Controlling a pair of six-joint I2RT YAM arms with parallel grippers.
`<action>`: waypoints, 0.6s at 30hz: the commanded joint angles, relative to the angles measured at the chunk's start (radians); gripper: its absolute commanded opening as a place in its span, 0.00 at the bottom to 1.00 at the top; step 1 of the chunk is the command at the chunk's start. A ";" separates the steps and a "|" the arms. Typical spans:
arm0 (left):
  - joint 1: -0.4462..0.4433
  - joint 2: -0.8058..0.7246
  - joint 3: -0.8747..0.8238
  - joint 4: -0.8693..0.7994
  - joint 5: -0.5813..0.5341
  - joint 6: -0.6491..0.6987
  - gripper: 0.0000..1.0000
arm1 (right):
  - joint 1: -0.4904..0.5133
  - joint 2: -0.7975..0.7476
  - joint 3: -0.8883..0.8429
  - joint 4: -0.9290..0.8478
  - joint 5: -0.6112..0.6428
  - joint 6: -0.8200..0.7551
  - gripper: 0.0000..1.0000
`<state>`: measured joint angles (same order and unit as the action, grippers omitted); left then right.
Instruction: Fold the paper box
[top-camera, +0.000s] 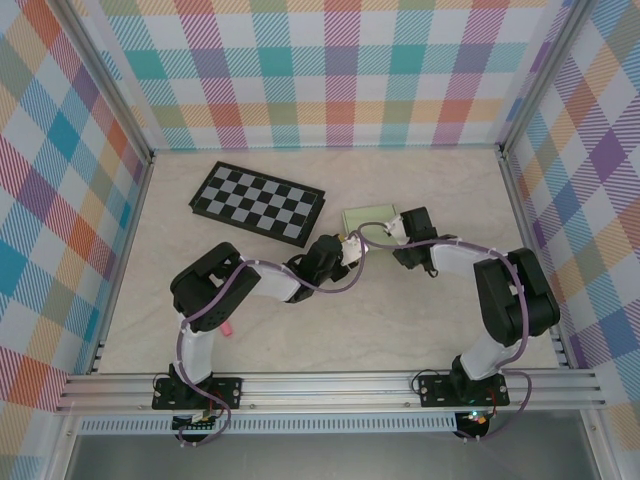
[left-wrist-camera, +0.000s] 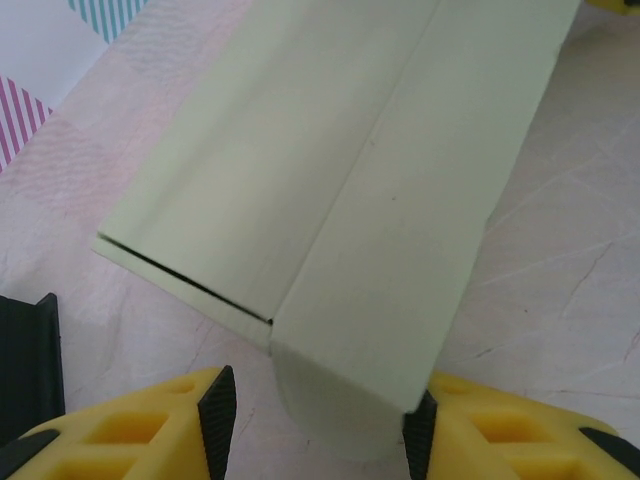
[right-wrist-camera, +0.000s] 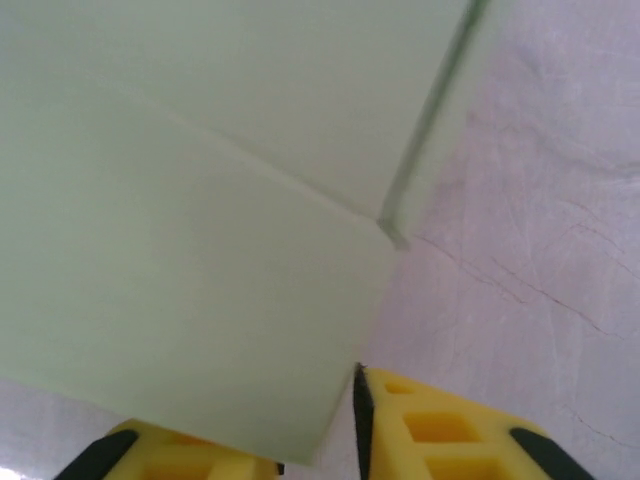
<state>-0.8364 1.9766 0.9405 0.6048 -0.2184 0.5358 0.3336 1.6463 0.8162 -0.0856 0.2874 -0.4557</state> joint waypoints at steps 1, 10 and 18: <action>0.006 0.016 0.032 -0.008 -0.025 -0.026 0.48 | -0.004 -0.024 0.024 0.025 -0.045 0.056 0.21; 0.018 0.019 0.055 -0.026 -0.090 -0.073 0.42 | -0.004 -0.101 -0.010 0.048 -0.127 0.147 0.08; 0.034 -0.138 0.057 -0.141 -0.075 -0.245 0.32 | -0.004 -0.197 0.043 -0.129 -0.203 0.262 0.07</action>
<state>-0.8219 1.9564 0.9764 0.5133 -0.3004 0.3862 0.3336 1.4921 0.8200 -0.1154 0.1402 -0.2661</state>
